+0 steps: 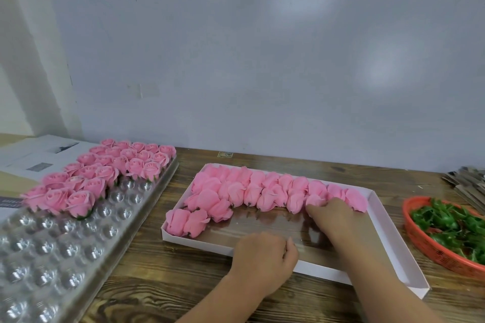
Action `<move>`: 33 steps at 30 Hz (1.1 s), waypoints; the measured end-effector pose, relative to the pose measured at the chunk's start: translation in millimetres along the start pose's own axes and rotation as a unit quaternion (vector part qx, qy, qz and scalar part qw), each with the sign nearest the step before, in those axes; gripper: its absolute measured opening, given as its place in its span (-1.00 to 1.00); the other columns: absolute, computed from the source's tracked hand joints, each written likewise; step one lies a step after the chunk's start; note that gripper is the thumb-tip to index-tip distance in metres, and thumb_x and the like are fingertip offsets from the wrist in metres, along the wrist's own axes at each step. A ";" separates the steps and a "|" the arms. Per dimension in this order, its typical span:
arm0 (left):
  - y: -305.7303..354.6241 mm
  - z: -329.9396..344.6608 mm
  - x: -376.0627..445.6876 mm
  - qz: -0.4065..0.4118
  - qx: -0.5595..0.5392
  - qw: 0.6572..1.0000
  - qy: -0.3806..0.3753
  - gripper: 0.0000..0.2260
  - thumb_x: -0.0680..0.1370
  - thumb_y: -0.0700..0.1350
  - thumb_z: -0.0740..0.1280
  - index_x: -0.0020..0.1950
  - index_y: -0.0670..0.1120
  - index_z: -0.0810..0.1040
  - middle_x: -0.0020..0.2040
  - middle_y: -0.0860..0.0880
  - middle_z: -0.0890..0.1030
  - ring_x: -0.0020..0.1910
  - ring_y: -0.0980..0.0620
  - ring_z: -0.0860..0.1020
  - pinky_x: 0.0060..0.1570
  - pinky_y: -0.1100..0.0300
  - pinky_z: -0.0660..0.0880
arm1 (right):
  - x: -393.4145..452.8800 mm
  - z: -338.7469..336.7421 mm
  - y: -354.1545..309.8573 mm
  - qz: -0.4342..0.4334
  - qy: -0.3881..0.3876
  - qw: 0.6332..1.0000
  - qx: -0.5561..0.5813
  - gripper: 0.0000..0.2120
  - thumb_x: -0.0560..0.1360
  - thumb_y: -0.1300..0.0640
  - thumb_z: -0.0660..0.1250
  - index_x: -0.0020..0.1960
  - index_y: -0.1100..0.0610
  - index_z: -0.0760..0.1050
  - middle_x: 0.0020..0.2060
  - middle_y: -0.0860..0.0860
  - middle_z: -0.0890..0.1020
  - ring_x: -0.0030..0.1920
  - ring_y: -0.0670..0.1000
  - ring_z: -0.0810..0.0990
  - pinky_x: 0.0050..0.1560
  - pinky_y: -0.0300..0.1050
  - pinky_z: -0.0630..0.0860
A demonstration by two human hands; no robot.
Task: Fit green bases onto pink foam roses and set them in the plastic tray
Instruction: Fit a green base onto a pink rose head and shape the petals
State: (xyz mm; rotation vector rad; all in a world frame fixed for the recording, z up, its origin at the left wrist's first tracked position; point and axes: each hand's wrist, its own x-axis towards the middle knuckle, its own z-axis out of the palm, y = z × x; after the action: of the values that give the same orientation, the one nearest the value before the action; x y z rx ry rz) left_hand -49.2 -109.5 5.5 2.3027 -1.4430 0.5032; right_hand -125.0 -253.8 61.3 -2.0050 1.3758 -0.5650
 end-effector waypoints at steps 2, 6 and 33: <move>-1.2 0.5 -0.4 -0.001 -0.020 1.000 -0.014 -0.58 0.51 0.10 0.17 -0.51 -0.05 0.44 -0.58 0.05 0.46 -0.61 0.04 0.43 -0.50 0.29 0.09 | 1.0 0.3 2.9 0.007 0.003 1.000 0.013 -0.83 0.51 0.05 0.26 -0.17 0.10 0.54 -0.41 0.00 0.55 -0.39 -0.08 0.46 -0.47 -0.26 0.21; -4.4 4.6 0.6 -0.012 -0.099 0.994 -0.035 -0.62 0.60 0.12 0.07 -0.32 -0.03 0.40 -0.37 0.03 0.49 -0.36 0.00 0.44 -0.33 0.16 0.25 | 3.6 -2.0 13.4 0.020 0.003 0.995 0.094 -0.77 0.44 0.13 0.35 -0.34 0.22 0.49 -0.49 0.03 0.53 -0.45 -0.03 0.42 -0.47 -0.23 0.24; 6.2 -49.5 10.1 -0.203 -0.718 0.657 -0.107 -0.68 0.27 0.16 0.49 -0.06 0.04 0.76 -0.06 -0.02 0.73 -0.03 -0.02 0.63 0.09 -0.03 0.57 | -84.0 19.4 7.6 0.060 -0.416 0.667 0.615 -0.70 0.36 0.23 0.46 0.09 0.23 0.67 -0.01 0.22 0.67 -0.16 0.04 0.69 -0.21 -0.16 0.65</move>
State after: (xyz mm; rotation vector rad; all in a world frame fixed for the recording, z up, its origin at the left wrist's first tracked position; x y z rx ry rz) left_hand -55.6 -95.4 54.0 1.1768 -0.7131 -0.8409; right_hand -147.6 -172.3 42.6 -0.7644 0.2698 -0.2661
